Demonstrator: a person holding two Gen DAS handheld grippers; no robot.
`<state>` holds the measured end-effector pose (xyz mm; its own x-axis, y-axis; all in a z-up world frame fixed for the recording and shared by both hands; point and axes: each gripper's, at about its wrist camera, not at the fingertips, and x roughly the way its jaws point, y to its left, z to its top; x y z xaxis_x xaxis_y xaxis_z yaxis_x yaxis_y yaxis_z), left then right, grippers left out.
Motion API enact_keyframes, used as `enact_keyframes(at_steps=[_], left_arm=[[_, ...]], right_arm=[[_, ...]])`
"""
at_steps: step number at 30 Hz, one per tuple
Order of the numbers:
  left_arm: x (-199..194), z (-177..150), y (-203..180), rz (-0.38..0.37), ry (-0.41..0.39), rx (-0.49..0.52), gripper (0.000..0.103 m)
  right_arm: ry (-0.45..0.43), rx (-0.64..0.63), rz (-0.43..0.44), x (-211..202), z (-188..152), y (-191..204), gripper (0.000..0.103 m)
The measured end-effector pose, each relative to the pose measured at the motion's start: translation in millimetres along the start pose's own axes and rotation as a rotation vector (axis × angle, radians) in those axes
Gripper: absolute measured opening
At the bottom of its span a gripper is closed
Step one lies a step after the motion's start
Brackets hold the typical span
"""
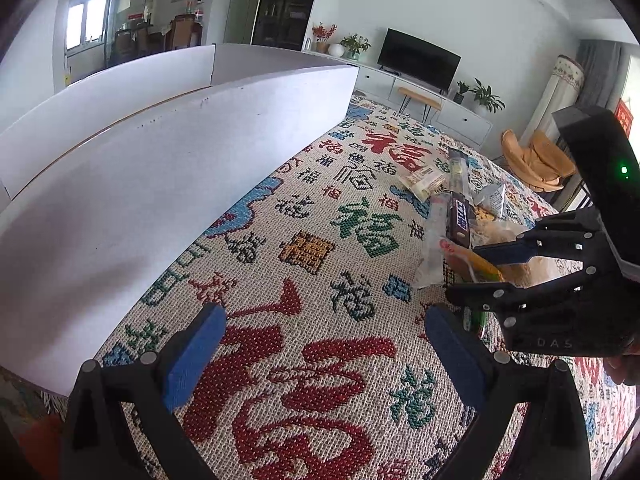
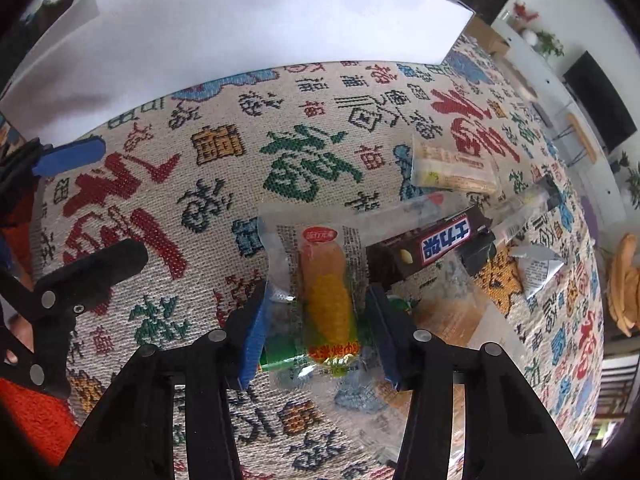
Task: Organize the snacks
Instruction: 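Grasp the yellow corn sausage pack with the right tool, then carry the yellow pack into the white box and open the right tool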
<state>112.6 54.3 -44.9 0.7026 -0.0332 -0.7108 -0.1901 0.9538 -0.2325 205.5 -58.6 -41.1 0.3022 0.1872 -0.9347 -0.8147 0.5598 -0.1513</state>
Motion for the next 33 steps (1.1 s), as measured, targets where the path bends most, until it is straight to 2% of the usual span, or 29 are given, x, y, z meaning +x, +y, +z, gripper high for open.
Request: enact_keyframes(at_steps=[4,7,10,14,19,21,23,25,27,33], left_arm=[[1.0,-0.4,0.3,0.0,0.005,-0.003,0.099],[1.6,-0.7,-1.0,0.003,0.007,0.003,0.099],[2.1,-0.7,-0.9,0.004,0.009,0.001,0.099],[2.2,-0.5,-0.6,0.003,0.01,0.001,0.099],[3.9,-0.8,-0.4,0.0,0.014,0.002,0.099],[4.2,-0.9,-0.5,-0.001,0.013,0.001,0.099],[3.9,-0.9,-0.3,-0.001,0.015,0.001,0.099],[4.7,-0.9,-0.4,-0.003,0.017,-0.001,0.099],[5.5,-1.3,-1.2,-0.002,0.021,0.0,0.099],[6.1,-1.4,-1.2,-0.003,0.021,0.0,0.099]], right_arm=[[-0.059,0.063,-0.001,-11.2,0.8,-6.2,0.031],[-0.081,0.112,0.006,-18.4,0.4,-11.4,0.025],[-0.072,0.125,-0.002,-17.1,0.7,-13.3,0.025],[-0.049,0.085,-0.059,-8.8,4.4,-7.3,0.026],[-0.009,0.056,-0.108,6.2,10.4,0.1,0.038],[0.0,0.041,-0.144,12.7,9.9,2.5,0.037],[-0.017,0.06,-0.155,10.8,7.9,1.8,0.034],[-0.049,0.089,-0.157,3.5,7.4,-1.2,0.027],[-0.086,0.121,-0.156,-6.8,7.4,-5.4,0.024],[-0.173,0.26,-0.063,-33.2,7.4,-28.2,0.022]])
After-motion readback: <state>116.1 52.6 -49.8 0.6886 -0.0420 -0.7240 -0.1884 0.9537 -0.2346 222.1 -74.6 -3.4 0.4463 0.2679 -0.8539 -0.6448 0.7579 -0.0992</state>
